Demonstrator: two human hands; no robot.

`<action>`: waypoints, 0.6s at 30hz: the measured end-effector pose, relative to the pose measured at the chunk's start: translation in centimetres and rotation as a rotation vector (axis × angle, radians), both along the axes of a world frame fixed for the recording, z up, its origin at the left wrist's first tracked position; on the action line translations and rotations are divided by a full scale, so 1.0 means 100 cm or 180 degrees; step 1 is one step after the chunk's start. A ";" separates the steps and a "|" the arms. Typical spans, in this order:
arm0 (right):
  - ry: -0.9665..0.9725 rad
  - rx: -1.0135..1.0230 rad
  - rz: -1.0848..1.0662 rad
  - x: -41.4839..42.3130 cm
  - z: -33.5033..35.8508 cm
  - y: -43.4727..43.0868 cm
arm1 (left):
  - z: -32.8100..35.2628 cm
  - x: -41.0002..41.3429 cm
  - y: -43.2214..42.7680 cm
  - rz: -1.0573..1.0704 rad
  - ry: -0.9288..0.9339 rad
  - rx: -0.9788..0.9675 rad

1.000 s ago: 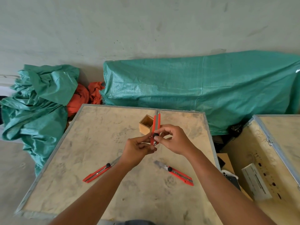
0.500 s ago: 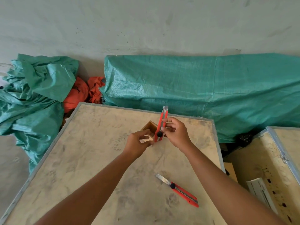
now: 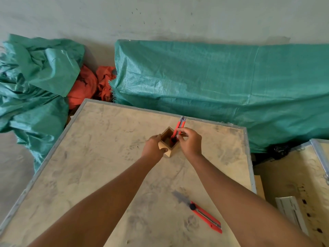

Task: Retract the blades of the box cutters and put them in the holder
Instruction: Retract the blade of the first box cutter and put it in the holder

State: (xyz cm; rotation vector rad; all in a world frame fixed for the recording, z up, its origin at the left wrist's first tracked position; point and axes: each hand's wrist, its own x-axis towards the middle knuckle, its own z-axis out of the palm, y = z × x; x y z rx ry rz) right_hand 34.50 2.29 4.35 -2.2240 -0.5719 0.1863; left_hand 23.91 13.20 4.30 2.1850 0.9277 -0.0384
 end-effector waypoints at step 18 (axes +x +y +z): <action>-0.0033 0.0102 0.0105 -0.038 -0.004 -0.025 | -0.004 -0.039 0.006 0.0498 -0.0481 -0.0299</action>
